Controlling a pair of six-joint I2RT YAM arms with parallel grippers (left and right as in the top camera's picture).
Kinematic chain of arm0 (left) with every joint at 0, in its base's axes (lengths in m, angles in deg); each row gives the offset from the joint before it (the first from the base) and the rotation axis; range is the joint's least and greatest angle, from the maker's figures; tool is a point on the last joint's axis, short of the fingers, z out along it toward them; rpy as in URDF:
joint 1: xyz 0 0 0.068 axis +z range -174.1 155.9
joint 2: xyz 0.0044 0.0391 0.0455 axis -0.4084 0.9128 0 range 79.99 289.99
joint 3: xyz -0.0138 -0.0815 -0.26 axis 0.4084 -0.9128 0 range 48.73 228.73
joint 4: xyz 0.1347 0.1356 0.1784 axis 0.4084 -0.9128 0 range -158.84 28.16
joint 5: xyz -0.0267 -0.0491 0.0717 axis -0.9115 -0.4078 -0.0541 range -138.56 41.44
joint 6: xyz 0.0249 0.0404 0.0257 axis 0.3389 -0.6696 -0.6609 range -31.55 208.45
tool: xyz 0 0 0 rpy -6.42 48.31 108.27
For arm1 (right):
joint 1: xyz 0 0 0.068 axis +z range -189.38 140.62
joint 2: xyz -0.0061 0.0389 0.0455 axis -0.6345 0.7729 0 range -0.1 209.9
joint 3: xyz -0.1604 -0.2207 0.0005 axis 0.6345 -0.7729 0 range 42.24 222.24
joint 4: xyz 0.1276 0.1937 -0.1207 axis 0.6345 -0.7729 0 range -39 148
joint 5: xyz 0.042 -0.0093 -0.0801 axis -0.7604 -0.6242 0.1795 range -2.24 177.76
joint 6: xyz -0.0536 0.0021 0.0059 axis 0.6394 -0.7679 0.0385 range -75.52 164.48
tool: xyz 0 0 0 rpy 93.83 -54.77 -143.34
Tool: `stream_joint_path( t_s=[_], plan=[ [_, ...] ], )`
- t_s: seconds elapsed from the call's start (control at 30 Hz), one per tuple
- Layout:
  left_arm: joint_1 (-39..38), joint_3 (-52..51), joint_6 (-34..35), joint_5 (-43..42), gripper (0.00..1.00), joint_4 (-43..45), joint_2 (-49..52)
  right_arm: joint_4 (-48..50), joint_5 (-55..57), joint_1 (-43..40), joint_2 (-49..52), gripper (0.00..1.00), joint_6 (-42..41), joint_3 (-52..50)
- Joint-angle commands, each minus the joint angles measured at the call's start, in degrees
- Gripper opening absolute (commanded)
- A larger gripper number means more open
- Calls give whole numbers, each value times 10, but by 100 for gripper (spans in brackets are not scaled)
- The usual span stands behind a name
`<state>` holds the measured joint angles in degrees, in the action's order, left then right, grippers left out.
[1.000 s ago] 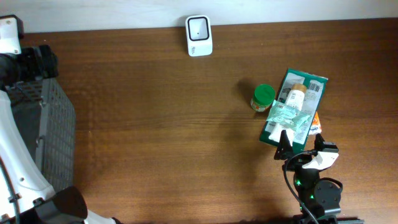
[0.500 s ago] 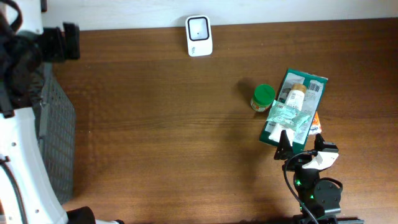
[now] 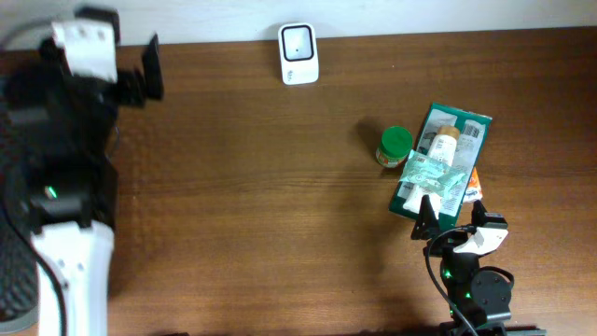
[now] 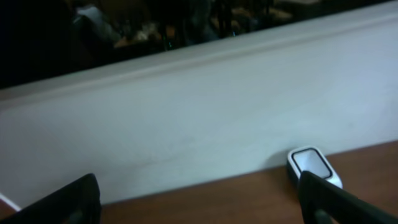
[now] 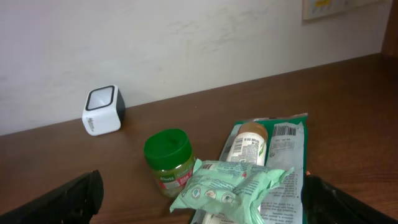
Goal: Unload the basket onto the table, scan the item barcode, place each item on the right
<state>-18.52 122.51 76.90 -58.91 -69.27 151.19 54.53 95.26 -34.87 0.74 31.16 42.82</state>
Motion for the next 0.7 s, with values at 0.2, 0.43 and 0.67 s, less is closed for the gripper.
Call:
stream_joint_path(
  t_s=[0.2, 0.43, 0.67],
  plan=[
    [-1, -365, 3, -4, 99, 166, -315, -6, -2, 4, -7, 98, 4, -3],
    [-2, -527, 3, -4, 99, 208, -500, -6, -2, 4, -7, 98, 4, -3],
    [-11, -646, 3, -4, 99, 314, -574, -6, -2, 4, -7, 98, 4, -3]
  ],
)
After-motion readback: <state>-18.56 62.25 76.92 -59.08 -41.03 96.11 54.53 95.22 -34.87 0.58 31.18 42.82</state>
